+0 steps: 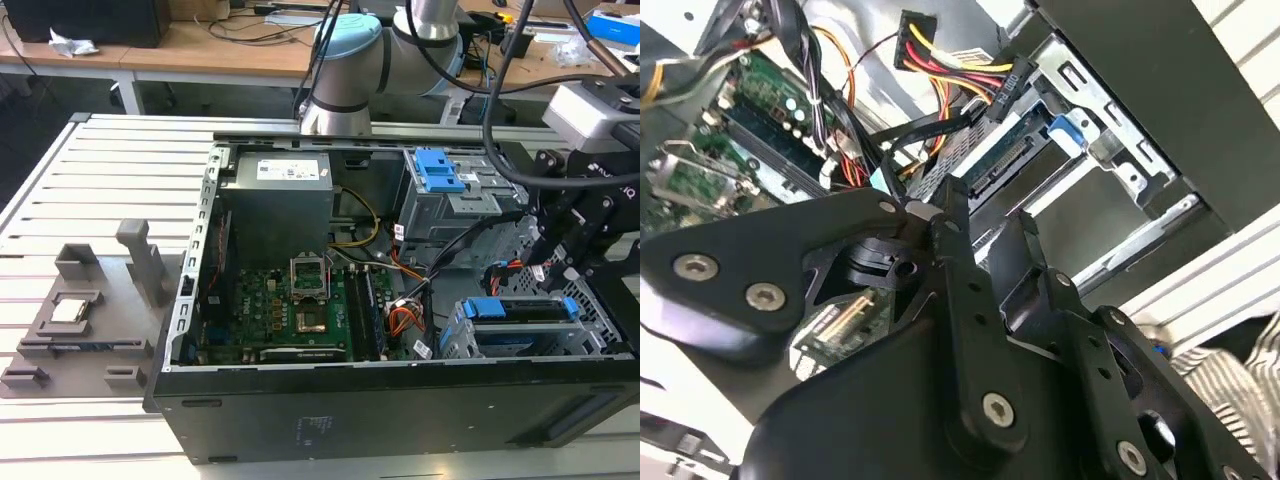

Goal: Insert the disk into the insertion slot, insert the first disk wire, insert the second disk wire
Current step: 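Insert the first disk wire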

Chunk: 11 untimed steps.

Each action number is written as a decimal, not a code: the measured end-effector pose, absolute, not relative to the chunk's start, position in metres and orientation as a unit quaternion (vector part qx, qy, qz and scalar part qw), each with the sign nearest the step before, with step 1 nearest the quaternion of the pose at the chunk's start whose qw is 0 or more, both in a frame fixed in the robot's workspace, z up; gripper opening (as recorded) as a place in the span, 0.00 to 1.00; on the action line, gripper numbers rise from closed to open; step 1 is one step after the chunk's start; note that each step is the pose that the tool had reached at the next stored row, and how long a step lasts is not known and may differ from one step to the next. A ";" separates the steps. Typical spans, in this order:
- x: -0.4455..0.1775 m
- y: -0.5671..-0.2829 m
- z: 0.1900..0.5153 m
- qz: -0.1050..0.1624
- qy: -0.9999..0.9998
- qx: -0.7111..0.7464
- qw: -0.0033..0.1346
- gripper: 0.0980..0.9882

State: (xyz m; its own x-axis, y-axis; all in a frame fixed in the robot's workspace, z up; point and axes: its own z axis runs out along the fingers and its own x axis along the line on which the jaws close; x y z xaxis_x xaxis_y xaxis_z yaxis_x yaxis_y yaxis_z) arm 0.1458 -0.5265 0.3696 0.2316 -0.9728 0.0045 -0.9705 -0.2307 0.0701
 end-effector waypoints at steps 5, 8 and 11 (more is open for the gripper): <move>0.146 -0.526 0.370 -0.019 -0.603 0.797 0.029 0.30; 0.146 -0.526 0.369 -0.019 -0.602 0.798 0.029 0.30; 0.148 -0.525 0.365 -0.019 -0.599 0.800 0.030 0.30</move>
